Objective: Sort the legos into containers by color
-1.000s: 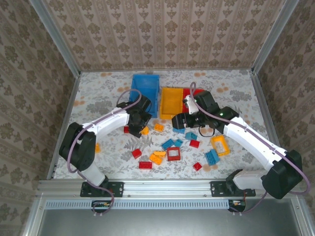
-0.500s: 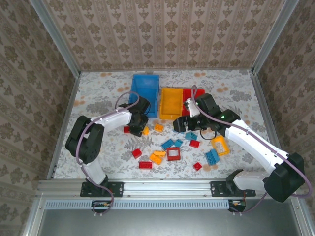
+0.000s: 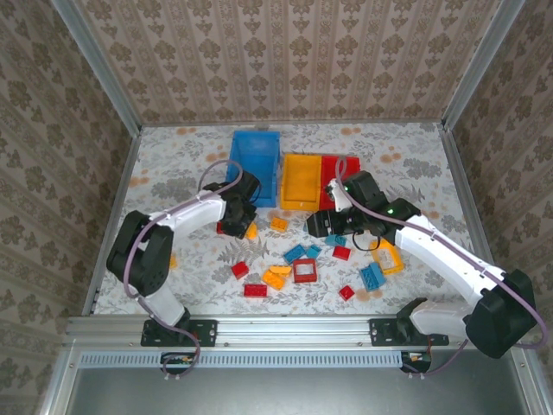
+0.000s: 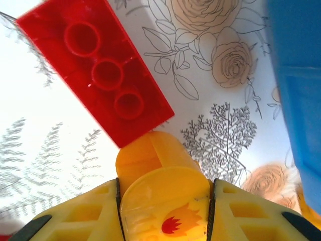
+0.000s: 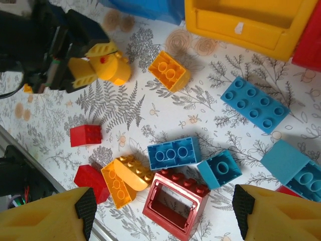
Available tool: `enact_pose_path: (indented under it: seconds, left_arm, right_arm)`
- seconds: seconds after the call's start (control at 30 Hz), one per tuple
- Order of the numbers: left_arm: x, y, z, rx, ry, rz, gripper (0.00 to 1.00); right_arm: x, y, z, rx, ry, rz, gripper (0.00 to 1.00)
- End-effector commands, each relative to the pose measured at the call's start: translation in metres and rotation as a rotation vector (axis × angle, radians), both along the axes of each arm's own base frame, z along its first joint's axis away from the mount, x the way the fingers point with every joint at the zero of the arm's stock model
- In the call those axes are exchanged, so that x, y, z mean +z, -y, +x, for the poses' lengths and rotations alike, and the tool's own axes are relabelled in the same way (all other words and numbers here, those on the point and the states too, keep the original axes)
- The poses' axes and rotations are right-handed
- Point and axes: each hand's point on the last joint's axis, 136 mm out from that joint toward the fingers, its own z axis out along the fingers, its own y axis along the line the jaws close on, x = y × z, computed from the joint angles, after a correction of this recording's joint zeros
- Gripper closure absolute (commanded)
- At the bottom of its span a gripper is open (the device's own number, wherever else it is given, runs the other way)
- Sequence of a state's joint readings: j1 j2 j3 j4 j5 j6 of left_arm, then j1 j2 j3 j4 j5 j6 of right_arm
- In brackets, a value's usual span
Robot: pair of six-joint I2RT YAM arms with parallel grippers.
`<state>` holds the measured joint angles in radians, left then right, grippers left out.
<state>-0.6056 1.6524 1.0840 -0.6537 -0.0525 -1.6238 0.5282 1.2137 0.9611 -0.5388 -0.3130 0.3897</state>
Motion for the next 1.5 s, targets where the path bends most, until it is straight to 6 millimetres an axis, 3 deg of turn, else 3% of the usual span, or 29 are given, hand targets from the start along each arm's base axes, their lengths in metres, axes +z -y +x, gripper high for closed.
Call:
enact_pose_path:
  seconds: [0.0, 0.2, 0.4, 0.57, 0.8, 0.9, 1.07, 1.3, 1.47]
  left_arm:
    - [0.033, -0.012, -0.01, -0.091, 0.027, 0.064, 0.8]
    - [0.084, -0.007, 0.009, -0.204, 0.101, 0.098, 0.81]
    - [0.114, 0.021, 0.079, -0.36, 0.207, 0.136, 0.81]
    - [0.108, 0.027, 0.127, -0.445, 0.188, 0.195, 0.81]
    - [0.077, 0.041, 0.186, -0.568, 0.216, 0.235, 0.78]
    - [0.06, 0.05, 0.195, -0.608, 0.2, 0.22, 0.75]
    - [0.036, 0.053, 0.193, -0.628, 0.149, 0.199, 0.69]
    - [0.023, 0.059, 0.19, -0.654, 0.129, 0.159, 0.57]
    - [0.032, 0.055, 0.185, -0.653, 0.133, 0.169, 0.45]
  right_arm:
    - [0.016, 0.009, 0.005, -0.028, 0.091, -0.003, 0.25]
    - [0.032, 0.014, 0.005, -0.033, 0.131, 0.008, 0.25]
    - [0.043, 0.018, 0.01, -0.031, 0.119, 0.016, 0.25]
    - [0.054, 0.019, 0.021, -0.038, 0.118, 0.023, 0.25]
    - [0.061, 0.012, 0.035, -0.051, 0.104, 0.048, 0.25]
    - [0.059, 0.012, 0.038, -0.057, 0.091, 0.049, 0.25]
    - [0.053, 0.018, 0.038, -0.081, 0.082, 0.034, 0.25]
    - [0.034, 0.031, 0.034, -0.127, 0.044, -0.024, 0.25]
    - [0.024, 0.048, 0.026, -0.183, 0.025, -0.083, 0.25]
